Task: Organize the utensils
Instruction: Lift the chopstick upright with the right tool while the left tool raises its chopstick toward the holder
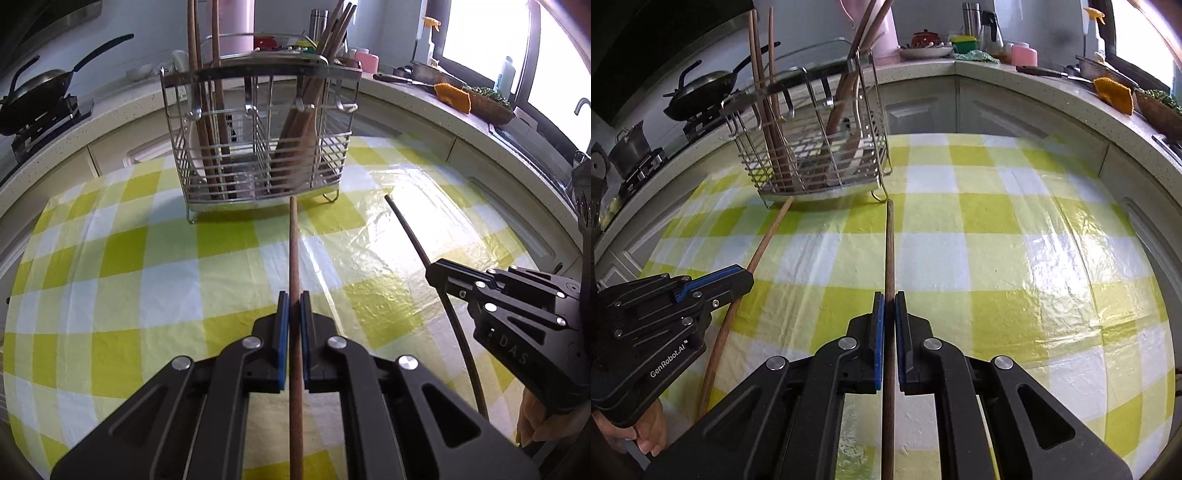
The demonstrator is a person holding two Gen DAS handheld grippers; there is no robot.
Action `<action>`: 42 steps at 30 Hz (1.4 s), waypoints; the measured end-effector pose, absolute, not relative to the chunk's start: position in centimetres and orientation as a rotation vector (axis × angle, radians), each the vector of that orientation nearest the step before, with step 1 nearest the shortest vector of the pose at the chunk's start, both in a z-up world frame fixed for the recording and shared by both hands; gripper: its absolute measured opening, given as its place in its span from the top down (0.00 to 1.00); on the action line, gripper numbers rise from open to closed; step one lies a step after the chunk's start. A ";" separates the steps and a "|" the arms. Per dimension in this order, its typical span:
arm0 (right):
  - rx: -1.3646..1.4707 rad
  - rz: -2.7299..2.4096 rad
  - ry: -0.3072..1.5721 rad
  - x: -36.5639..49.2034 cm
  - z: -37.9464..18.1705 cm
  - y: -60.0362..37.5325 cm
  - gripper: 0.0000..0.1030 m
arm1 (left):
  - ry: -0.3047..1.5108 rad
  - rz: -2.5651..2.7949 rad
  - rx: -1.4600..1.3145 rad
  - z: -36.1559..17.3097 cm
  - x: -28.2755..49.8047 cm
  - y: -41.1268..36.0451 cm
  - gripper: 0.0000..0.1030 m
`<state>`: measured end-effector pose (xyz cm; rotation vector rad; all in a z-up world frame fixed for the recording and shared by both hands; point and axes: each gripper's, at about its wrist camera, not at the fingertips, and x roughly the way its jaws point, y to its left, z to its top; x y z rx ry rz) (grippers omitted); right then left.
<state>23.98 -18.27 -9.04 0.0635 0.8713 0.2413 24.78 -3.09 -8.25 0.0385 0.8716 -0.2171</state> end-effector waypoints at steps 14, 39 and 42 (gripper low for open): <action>0.117 0.303 0.672 21.0 -1.1 -18.5 0.94 | 0.716 -0.197 0.012 -1.2 21.2 -0.8 0.94; 0.060 0.353 0.608 17.1 1.8 -15.8 0.94 | 0.526 -0.091 -0.024 1.5 16.0 2.8 0.94; 0.056 0.355 0.604 16.9 2.0 -15.7 0.94 | 0.521 -0.094 -0.020 1.5 16.0 2.8 0.94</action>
